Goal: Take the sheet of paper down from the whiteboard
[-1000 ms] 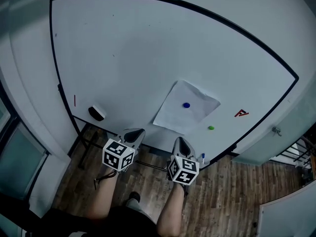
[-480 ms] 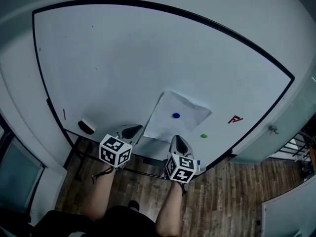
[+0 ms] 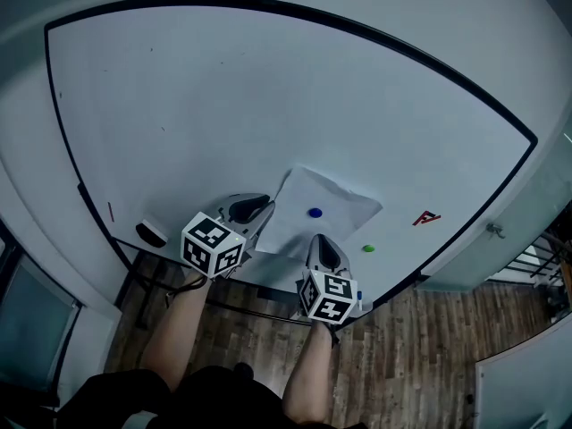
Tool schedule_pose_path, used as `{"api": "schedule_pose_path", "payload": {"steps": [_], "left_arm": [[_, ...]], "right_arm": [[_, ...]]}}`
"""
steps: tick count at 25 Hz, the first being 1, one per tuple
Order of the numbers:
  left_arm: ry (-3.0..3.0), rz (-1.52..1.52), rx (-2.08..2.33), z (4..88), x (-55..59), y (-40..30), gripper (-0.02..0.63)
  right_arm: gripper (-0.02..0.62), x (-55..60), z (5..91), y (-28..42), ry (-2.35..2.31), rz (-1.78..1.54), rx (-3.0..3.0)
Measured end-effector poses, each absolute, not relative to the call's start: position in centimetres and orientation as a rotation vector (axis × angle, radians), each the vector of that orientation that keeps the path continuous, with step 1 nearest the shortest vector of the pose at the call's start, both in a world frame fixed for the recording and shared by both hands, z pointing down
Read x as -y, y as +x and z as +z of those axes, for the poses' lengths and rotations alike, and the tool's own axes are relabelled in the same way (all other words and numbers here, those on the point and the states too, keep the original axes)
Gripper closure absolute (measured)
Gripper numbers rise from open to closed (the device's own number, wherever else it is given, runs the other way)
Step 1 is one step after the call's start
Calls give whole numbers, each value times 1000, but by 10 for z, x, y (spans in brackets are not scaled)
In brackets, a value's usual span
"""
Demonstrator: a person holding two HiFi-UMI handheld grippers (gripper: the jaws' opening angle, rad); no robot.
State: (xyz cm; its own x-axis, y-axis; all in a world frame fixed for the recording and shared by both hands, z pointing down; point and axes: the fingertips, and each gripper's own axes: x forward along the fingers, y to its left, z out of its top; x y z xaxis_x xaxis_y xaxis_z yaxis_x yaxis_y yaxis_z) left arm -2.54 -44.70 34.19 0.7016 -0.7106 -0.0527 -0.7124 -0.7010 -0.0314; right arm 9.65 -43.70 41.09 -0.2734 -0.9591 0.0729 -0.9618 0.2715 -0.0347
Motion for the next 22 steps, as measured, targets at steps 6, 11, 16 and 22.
{"api": "schedule_pose_path", "payload": {"steps": [6,11,16,22], "left_arm": [[-2845,-10,-1142,336,466,-9,512],[-2843,1,-1111,333,470,1,512],[-2824,-9,-1126,334,473,3,538],[-2715,-88,-1188,335,475,3,543]], "right_arm": [[569,448,407,103,1875,104,2478],[569,455,409,111,1882,114,2474],[569,460,410,116,1883,115,2472],[569,465,406,116,1865,99,2486]]}}
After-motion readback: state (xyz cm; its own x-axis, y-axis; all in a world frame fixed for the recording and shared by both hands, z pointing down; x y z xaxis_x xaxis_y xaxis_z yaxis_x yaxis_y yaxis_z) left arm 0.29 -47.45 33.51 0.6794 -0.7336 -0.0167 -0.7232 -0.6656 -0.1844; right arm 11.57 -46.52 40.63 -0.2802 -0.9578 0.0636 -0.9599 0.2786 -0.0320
